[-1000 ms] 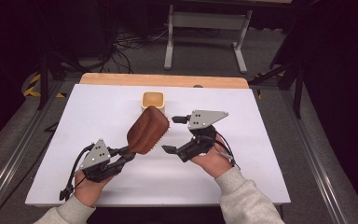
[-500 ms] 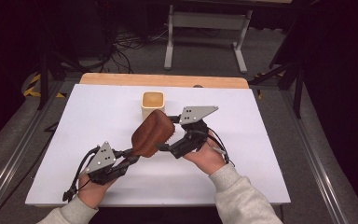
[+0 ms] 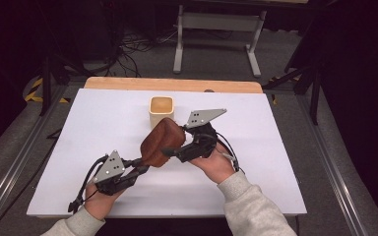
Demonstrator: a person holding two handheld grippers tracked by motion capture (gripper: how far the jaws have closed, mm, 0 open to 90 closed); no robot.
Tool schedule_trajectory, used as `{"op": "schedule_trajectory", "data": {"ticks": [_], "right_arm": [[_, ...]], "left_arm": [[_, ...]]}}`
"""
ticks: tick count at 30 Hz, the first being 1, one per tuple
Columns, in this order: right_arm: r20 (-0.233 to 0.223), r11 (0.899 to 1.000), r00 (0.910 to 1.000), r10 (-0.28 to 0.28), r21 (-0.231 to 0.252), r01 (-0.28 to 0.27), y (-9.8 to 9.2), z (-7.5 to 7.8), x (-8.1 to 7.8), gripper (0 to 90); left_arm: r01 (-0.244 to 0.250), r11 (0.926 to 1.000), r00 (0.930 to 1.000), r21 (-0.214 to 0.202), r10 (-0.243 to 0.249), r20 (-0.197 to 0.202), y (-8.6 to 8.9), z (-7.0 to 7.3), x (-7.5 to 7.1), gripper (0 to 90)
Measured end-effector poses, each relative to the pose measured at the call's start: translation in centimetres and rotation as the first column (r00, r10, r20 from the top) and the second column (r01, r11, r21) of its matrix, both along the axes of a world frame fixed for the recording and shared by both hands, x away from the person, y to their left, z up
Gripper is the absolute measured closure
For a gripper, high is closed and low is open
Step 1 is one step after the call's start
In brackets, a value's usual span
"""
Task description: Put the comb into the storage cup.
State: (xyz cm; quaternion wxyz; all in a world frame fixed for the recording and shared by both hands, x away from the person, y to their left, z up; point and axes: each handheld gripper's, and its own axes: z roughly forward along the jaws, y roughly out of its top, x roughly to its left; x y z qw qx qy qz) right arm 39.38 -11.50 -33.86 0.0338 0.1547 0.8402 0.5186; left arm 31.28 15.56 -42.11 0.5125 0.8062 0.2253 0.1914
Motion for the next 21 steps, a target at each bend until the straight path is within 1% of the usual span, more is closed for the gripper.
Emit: {"op": "schedule_trajectory", "data": {"ticks": [1,3,5,8,9,11,15,18,21], "right_arm": [[-0.015,1.0,0.9999,0.0,0.005,0.0,0.0,0.1,0.0,28.6],[-0.023,1.0,0.9997,0.002,0.005,-0.002,-0.1,0.2,0.0,31.8],[-0.044,1.0,0.9987,0.025,0.0,-0.025,-0.1,0.3,-0.2,39.1],[-0.012,0.998,0.9988,0.048,-0.029,-0.048,0.3,0.7,-0.7,44.4],[-0.017,0.998,0.9986,0.051,-0.036,-0.051,0.4,0.8,-0.8,45.8],[-0.011,0.997,0.998,0.063,-0.049,-0.063,0.5,1.1,-1.0,48.5],[-0.005,0.993,0.9943,0.106,-0.048,-0.106,0.7,1.5,-1.4,54.6],[-0.004,0.991,0.9929,0.119,-0.059,-0.119,0.9,1.6,-1.8,58.9],[0.005,0.989,0.9914,0.131,-0.064,-0.13,1.1,1.7,-2.1,60.6]], "left_arm": [[-0.002,1.0,1.0,0.003,0.002,0.002,-0.1,0.0,0.0,73.2],[-0.005,0.9999,1.0,0.01,0.005,0.006,-0.1,0.1,-0.1,73.2],[-0.009,0.9996,0.9999,0.025,0.009,0.01,-0.2,0.1,-0.1,73.3],[-0.014,0.9991,0.9998,0.04,0.014,0.012,-0.3,0.0,-0.1,73.0],[-0.013,0.999,0.9998,0.043,0.013,0.012,-0.3,0.0,-0.1,73.0],[-0.013,0.999,0.9998,0.043,0.012,0.019,-0.3,0.0,-0.2,73.0],[-0.011,0.9986,0.9997,0.051,0.01,0.022,-0.2,-0.1,-0.1,71.8],[-0.007,0.9984,0.9996,0.056,0.006,0.026,-0.2,-0.2,0.0,71.4],[-0.005,0.9985,0.9995,0.055,0.003,0.032,-0.2,-0.3,0.0,71.2]]}}
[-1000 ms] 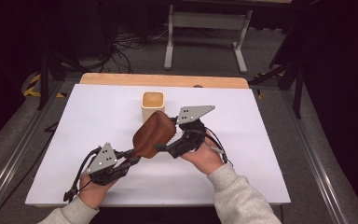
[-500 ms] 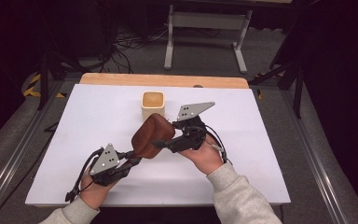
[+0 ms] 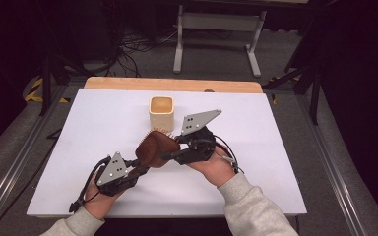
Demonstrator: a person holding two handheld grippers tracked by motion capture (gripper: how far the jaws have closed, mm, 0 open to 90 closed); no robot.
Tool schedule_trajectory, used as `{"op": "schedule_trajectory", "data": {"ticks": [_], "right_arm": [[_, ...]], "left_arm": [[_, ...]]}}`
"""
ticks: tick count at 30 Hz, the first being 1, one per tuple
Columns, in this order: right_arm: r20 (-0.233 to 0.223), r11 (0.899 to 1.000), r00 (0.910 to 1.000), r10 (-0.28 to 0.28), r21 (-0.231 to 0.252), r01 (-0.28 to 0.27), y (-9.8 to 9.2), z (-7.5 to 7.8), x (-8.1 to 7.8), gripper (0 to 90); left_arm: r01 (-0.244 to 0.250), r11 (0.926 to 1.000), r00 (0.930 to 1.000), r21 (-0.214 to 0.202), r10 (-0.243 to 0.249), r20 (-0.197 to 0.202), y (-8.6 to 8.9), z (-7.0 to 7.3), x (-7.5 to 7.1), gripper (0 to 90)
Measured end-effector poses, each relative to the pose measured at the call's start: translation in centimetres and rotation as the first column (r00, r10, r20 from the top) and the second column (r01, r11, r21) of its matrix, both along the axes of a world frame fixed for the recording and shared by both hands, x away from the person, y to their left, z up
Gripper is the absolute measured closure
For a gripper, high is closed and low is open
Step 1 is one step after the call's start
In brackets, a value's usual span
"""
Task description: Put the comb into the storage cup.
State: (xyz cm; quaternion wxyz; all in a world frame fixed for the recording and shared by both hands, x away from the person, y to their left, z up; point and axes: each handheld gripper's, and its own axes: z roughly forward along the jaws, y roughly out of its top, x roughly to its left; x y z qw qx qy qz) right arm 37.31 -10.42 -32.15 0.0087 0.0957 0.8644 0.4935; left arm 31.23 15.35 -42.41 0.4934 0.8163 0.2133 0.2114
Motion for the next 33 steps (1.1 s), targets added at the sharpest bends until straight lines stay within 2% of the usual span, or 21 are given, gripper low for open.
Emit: {"op": "schedule_trajectory", "data": {"ticks": [2,5,9,11,12,13,14,16,17,18,20,21,22,25,28,33], "right_arm": [[0.011,1.0,0.9999,0.001,-0.005,-0.001,0.1,0.1,-0.2,60.8],[0.018,1.0,0.9998,0.005,-0.009,-0.005,0.1,0.2,-0.3,60.9],[0.023,1.0,0.9997,0.004,-0.01,-0.004,0.1,0.3,-0.5,60.9],[0.029,1.0,0.9996,-0.003,-0.007,0.003,0.0,0.5,-0.5,60.9],[0.029,1.0,0.9996,-0.003,-0.007,0.003,0.0,0.5,-0.5,60.9],[0.032,1.0,0.9995,-0.003,-0.006,0.003,0.0,0.7,-0.5,60.9],[0.041,1.0,0.9991,-0.01,-0.003,0.01,-0.1,1.1,-0.5,60.8],[0.047,1.0,0.9988,-0.01,-0.005,0.01,-0.2,1.4,-0.5,60.8],[0.053,1.0,0.9985,-0.012,-0.006,0.012,-0.2,1.6,-0.5,60.8],[0.06,1.0,0.9981,-0.012,-0.01,0.012,-0.2,1.8,-0.5,60.8],[0.067,1.0,0.9976,-0.017,-0.012,0.018,-0.3,2.3,-0.5,60.8],[0.07,1.0,0.9974,-0.018,-0.01,0.018,-0.3,2.5,-0.4,60.8],[0.071,1.0,0.9973,-0.019,-0.01,0.019,-0.4,2.7,-0.4,60.7],[0.083,1.0,0.9963,-0.024,-0.012,0.025,-0.4,3.3,-0.3,60.7],[0.093,0.999,0.9952,-0.032,-0.013,0.034,-0.5,3.8,-0.1,60.7],[0.103,0.999,0.9936,-0.047,-0.011,0.048,-0.7,4.7,0.2,60.6]], "left_arm": [[0.005,1.0,1.0,-0.002,-0.005,0.007,0.0,-0.1,0.0,71.2],[0.027,0.9994,0.9996,-0.021,-0.027,-0.005,0.1,-0.2,0.2,70.7],[0.037,0.9979,0.9988,-0.053,-0.039,-0.028,0.4,-0.3,0.5,64.3],[0.038,0.9968,0.999,-0.071,-0.039,-0.022,0.6,-0.3,0.5,57.5],[0.038,0.9968,0.999,-0.071,-0.039,-0.022,0.6,-0.3,0.5,49.7],[0.039,0.9956,0.9988,-0.085,-0.041,-0.028,0.7,-0.3,0.6,49.7],[0.043,0.9946,0.9983,-0.094,-0.046,-0.034,0.7,-0.3,0.7,37.9],[0.048,0.9897,0.9967,-0.135,-0.057,-0.058,1.2,-0.1,0.9,32.9],[0.063,0.9873,0.9958,-0.146,-0.072,-0.057,1.4,-0.1,1.0,31.4],[0.061,0.9868,0.9966,-0.15,-0.069,-0.045,1.5,0.0,0.9,27.8],[0.063,0.9823,0.9965,-0.176,-0.071,-0.044,1.9,0.2,0.9,21.3],[0.063,0.9823,0.9965,-0.176,-0.071,-0.044,1.9,0.2,0.9,18.9],[0.052,0.979,0.9974,-0.197,-0.061,-0.04,2.4,0.3,1.1,15.2],[0.028,0.9759,0.9994,-0.217,-0.032,-0.016,2.8,0.3,1.2,6.6],[0.014,0.9737,0.9999,-0.227,-0.015,0.0,3.2,0.3,1.3,3.2],[-0.011,0.979,0.9999,-0.204,0.013,0.01,4.0,0.1,1.6,0.9]]}}
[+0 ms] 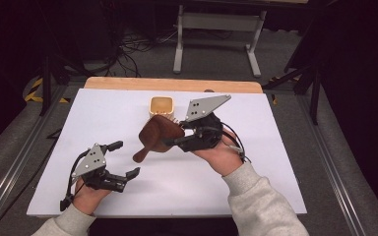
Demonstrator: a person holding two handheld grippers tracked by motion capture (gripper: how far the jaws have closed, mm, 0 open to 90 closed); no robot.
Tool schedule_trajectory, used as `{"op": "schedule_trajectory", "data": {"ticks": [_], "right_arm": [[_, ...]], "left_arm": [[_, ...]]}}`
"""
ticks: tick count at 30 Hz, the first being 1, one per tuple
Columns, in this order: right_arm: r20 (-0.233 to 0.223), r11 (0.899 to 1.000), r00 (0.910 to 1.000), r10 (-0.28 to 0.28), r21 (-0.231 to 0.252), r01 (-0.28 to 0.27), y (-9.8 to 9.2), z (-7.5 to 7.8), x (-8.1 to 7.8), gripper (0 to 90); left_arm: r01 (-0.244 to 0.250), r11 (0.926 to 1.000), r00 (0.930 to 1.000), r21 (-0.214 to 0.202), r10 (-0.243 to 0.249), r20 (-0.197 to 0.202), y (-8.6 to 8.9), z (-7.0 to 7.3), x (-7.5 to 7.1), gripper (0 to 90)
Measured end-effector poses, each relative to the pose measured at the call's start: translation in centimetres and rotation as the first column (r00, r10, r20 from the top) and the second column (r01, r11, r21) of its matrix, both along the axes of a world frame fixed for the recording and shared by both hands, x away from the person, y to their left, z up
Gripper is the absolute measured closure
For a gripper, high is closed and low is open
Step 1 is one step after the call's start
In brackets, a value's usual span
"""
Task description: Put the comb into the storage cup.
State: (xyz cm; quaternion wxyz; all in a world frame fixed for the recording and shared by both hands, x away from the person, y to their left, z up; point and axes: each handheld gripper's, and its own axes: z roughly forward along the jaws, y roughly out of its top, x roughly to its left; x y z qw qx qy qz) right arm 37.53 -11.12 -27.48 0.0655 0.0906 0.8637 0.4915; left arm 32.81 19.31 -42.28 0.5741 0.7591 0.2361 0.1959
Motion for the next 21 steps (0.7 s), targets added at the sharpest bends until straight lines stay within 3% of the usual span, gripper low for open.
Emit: {"op": "schedule_trajectory", "data": {"ticks": [12,16,21], "right_arm": [[0.038,0.999,0.9988,-0.032,0.002,0.032,-0.4,2.0,0.7,60.5],[0.047,0.999,0.9978,-0.047,0.003,0.047,-0.5,2.6,1.1,60.5],[0.059,0.998,0.9964,-0.061,0.006,0.061,-0.6,3.3,1.5,60.4]], "left_arm": [[-0.025,0.9996,0.9997,0.013,0.025,-0.005,1.5,-0.7,0.5,0.3],[-0.043,0.9984,0.9989,0.036,0.044,-0.017,2.3,-1.0,0.5,0.2],[-0.061,0.9981,0.9981,0.009,0.061,-0.008,3.1,-1.5,0.7,0.2]]}}
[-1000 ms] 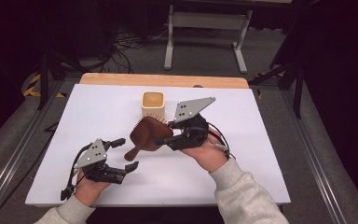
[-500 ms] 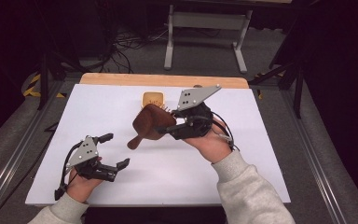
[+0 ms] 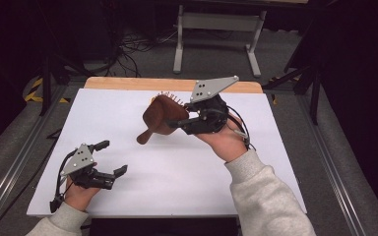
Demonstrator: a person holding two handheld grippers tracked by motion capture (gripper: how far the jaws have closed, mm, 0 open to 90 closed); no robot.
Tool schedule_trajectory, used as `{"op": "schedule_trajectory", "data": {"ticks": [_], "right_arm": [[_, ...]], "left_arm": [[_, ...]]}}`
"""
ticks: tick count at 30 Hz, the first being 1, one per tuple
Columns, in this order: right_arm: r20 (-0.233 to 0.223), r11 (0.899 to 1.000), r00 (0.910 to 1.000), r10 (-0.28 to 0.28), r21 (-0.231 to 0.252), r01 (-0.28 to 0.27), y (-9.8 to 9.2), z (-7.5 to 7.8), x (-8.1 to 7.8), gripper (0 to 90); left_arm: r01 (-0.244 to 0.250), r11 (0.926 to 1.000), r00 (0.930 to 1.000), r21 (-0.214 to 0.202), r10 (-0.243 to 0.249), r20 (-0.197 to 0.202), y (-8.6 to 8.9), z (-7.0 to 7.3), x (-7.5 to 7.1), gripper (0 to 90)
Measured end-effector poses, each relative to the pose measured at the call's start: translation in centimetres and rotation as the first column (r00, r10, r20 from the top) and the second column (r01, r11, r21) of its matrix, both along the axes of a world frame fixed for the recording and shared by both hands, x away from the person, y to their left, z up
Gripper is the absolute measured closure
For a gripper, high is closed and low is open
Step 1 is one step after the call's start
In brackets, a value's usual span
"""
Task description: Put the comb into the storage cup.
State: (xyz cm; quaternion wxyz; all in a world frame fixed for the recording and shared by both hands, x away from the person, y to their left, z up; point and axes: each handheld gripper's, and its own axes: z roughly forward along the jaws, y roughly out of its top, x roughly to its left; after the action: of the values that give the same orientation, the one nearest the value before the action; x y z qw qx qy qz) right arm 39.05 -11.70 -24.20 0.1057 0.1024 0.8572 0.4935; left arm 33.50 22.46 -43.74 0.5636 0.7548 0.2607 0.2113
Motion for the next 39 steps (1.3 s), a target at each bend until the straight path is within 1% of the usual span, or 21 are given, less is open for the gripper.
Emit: {"op": "schedule_trajectory", "data": {"ticks": [1,2,5,8,10,12,14,16,17,18,20,22,25,27,31,33,34,39], "right_arm": [[0.0,1.0,1.0,0.0,0.0,0.0,0.0,0.0,0.0,60.4],[0.007,1.0,0.9999,-0.01,0.0,0.01,0.0,0.3,0.2,60.3],[0.012,1.0,0.9998,-0.018,0.002,0.017,-0.1,0.7,0.5,60.3],[0.021,1.0,0.9994,-0.029,0.002,0.029,-0.1,1.0,0.8,60.3],[0.025,0.999,0.999,-0.037,0.004,0.037,-0.1,1.3,1.0,60.2],[0.026,0.999,0.9988,-0.041,0.006,0.041,-0.2,1.3,1.1,60.2],[0.032,0.998,0.9979,-0.057,0.01,0.056,-0.2,1.6,1.5,60.1],[0.034,0.998,0.9971,-0.068,0.011,0.068,-0.3,1.7,1.9,60.1],[0.036,0.997,0.9965,-0.075,0.009,0.075,-0.3,1.7,2.1,60.1],[0.036,0.997,0.9961,-0.081,0.009,0.081,-0.3,1.8,2.3,60.1],[0.037,0.996,0.9951,-0.092,0.008,0.091,-0.3,1.8,2.6,60.1],[0.04,0.995,0.9939,-0.102,0.009,0.102,-0.3,1.9,2.9,60.1],[0.051,0.993,0.9916,-0.119,0.012,0.119,-0.5,2.1,3.3,60.0],[0.054,0.992,0.9902,-0.129,0.014,0.128,-0.5,2.3,3.6,60.0],[0.06,0.989,0.9867,-0.151,0.013,0.15,-0.7,2.4,4.1,60.0],[0.063,0.987,0.9849,-0.161,0.011,0.161,-0.8,2.4,4.4,60.0],[0.062,0.986,0.9842,-0.166,0.011,0.166,-0.9,2.4,4.5,60.0],[0.063,0.982,0.9795,-0.191,0.015,0.191,-1.2,2.5,5.2,60.0]], "left_arm": [[-0.003,1.0,1.0,-0.006,0.003,-0.007,0.2,-0.1,0.1,0.2],[-0.008,1.0,0.9999,-0.003,0.008,-0.013,0.4,-0.3,0.2,0.2],[-0.021,0.9998,0.9998,0.003,0.021,-0.006,0.7,-0.7,0.3,0.2],[-0.038,0.9991,0.9993,0.02,0.038,-0.002,0.9,-1.0,0.4,0.2],[-0.044,0.999,0.9989,0.01,0.044,-0.015,1.1,-1.1,0.4,0.2],[-0.05,0.9988,0.9987,0.004,0.05,-0.007,1.4,-1.1,0.5,0.2],[-0.048,0.9988,0.9988,-0.012,0.048,-0.013,1.5,-1.2,0.5,0.2],[-0.052,0.9986,0.9986,-0.01,0.052,-0.005,1.7,-1.3,0.6,0.2],[-0.052,0.9986,0.9986,-0.014,0.052,-0.009,1.7,-1.4,0.6,0.2],[-0.052,0.9987,0.9986,-0.003,0.052,-0.012,1.8,-1.4,0.7,0.2],[-0.062,0.9981,0.9981,-0.009,0.062,-0.008,1.8,-1.6,0.7,0.2],[-0.06,0.9981,0.9982,-0.011,0.06,-0.003,1.9,-1.7,0.7,0.2],[-0.063,0.998,0.998,-0.006,0.063,-0.01,1.9,-1.7,0.7,0.2],[-0.065,0.9978,0.9979,-0.011,0.065,-0.007,1.8,-1.8,0.7,0.2],[-0.063,0.998,0.998,0.007,0.063,-0.006,1.9,-1.7,0.7,0.2],[-0.069,0.9976,0.9976,0.005,0.069,-0.006,1.8,-1.8,0.7,0.2],[-0.063,0.998,0.998,-0.001,0.063,-0.004,1.7,-1.8,0.7,0.2],[-0.061,0.9981,0.9982,0.006,0.061,-0.003,1.7,-1.8,0.7,0.2]]}}
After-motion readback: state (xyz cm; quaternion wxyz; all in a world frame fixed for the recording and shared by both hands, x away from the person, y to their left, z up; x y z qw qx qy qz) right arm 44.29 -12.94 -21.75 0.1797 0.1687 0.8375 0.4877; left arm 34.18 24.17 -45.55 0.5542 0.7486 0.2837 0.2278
